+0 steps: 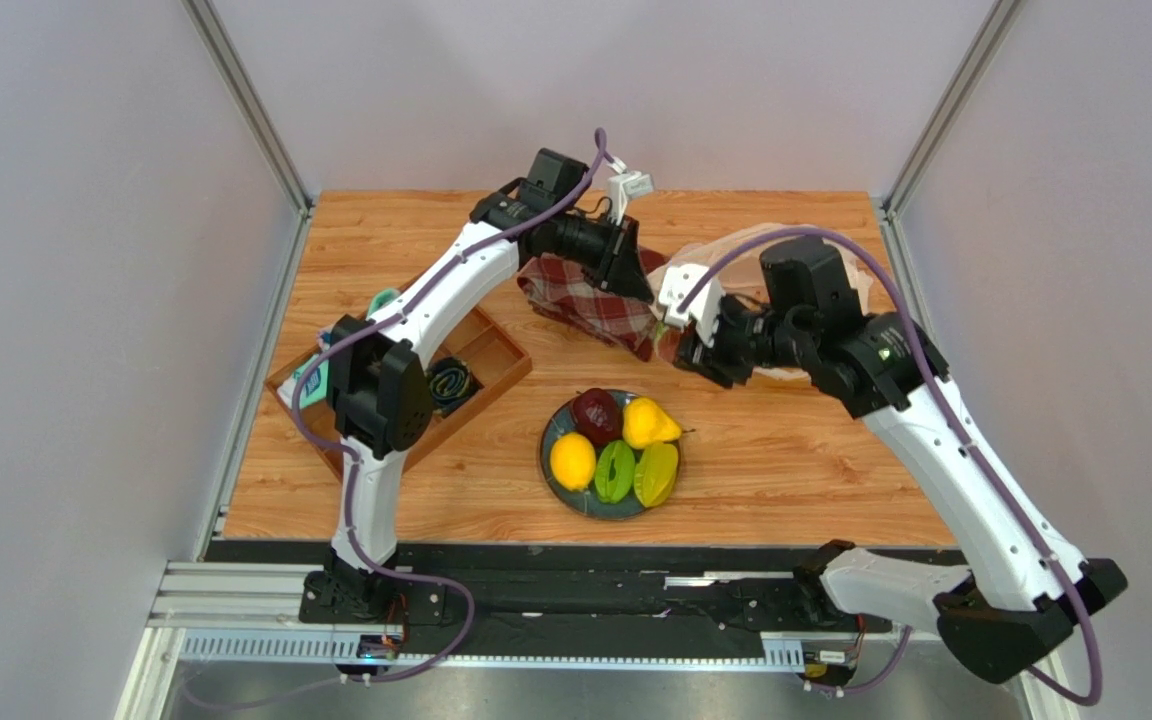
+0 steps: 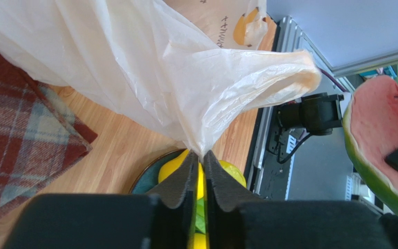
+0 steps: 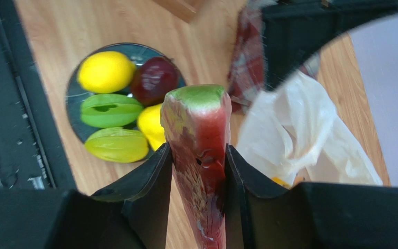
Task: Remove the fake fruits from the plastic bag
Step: Place the fake fruit on the plate.
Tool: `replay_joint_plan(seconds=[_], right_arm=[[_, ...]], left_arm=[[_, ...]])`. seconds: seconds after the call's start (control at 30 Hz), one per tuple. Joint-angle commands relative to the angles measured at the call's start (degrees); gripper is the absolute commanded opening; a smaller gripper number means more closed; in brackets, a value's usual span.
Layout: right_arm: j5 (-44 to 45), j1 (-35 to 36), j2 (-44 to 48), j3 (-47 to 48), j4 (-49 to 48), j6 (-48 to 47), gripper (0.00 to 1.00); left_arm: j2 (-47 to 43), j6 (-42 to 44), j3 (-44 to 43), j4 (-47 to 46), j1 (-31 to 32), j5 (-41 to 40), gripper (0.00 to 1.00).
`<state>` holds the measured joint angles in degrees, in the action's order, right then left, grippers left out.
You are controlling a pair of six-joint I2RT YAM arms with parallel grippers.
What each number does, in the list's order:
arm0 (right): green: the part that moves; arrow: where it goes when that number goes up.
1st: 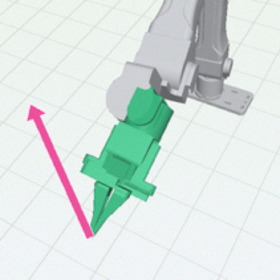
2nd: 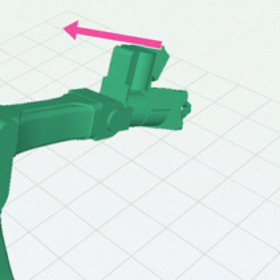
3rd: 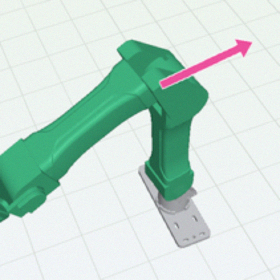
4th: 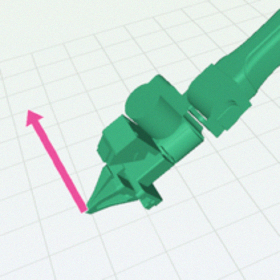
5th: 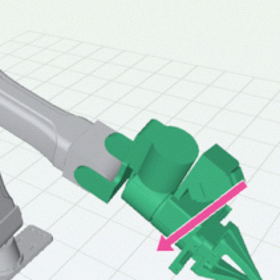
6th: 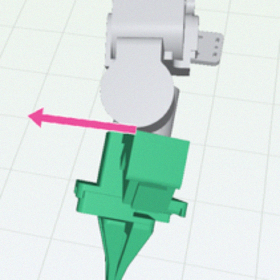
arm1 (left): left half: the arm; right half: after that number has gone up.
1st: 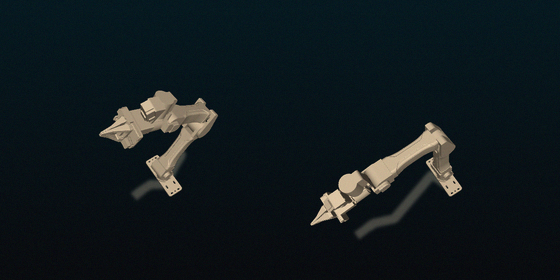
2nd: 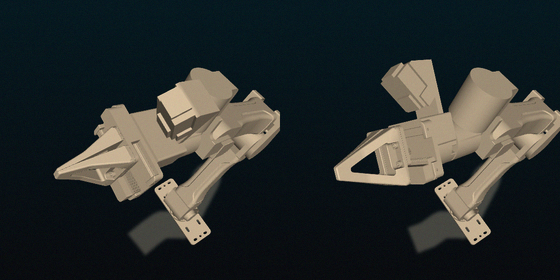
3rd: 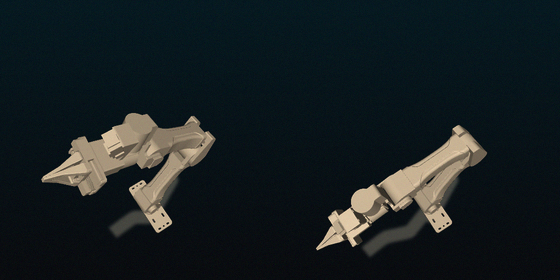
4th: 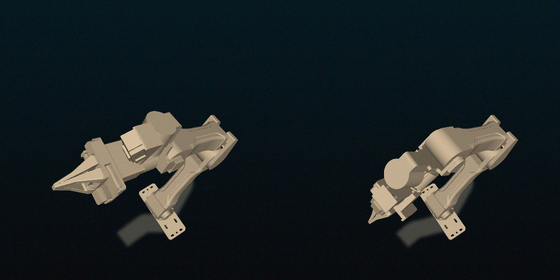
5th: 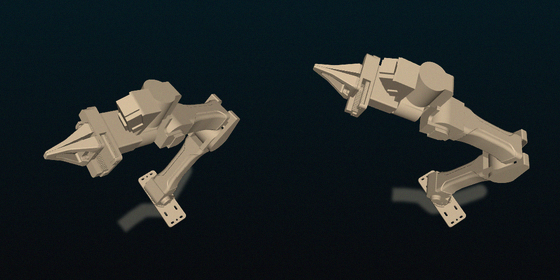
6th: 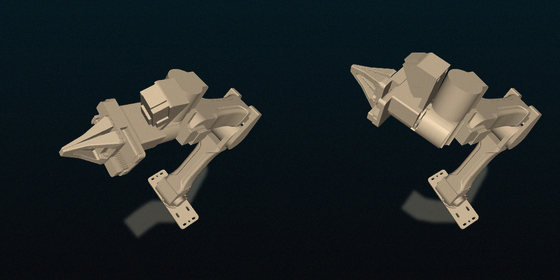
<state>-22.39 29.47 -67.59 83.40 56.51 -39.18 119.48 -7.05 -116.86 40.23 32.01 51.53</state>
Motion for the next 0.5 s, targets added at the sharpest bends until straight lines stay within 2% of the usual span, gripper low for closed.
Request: replay_joint_plan(seconds=[0.0, 0.07, 0.1, 0.13, 0.17, 0.47], right_arm=[[1.39, 6.02, -0.34, -2.89, 3.07, -3.45, 0.27], [1.65, 9.70, -2.89, -3.33, 3.17, -3.89, 0.27], [1.65, 10.68, -3.85, -3.59, 3.08, -3.97, 0.27], [1.56, 11.47, -4.73, -4.03, 2.73, -4.06, 0.27], [1.65, 12.61, -6.31, -4.46, 1.68, -4.41, 0.27], [-2.03, 16.23, -16.85, -6.22, 1.23, -5.21, 0.29]], left_arm=[[-2.84, -4.90, 1.10, -3.93, 0.07, 4.29, 0.28], [-4.42, -5.60, 1.81, -3.67, -0.28, 3.50, 0.40], [-5.13, -6.13, 2.07, -3.58, -0.45, 2.53, 0.73], [-6.01, -6.48, 3.12, -3.58, -0.72, 0.87, 0.83], [-7.75, -6.92, 3.65, -3.58, -1.33, 0.25, 0.98], [-21.29, -8.95, 10.94, -4.54, -9.76, -3.28, 0.98]])
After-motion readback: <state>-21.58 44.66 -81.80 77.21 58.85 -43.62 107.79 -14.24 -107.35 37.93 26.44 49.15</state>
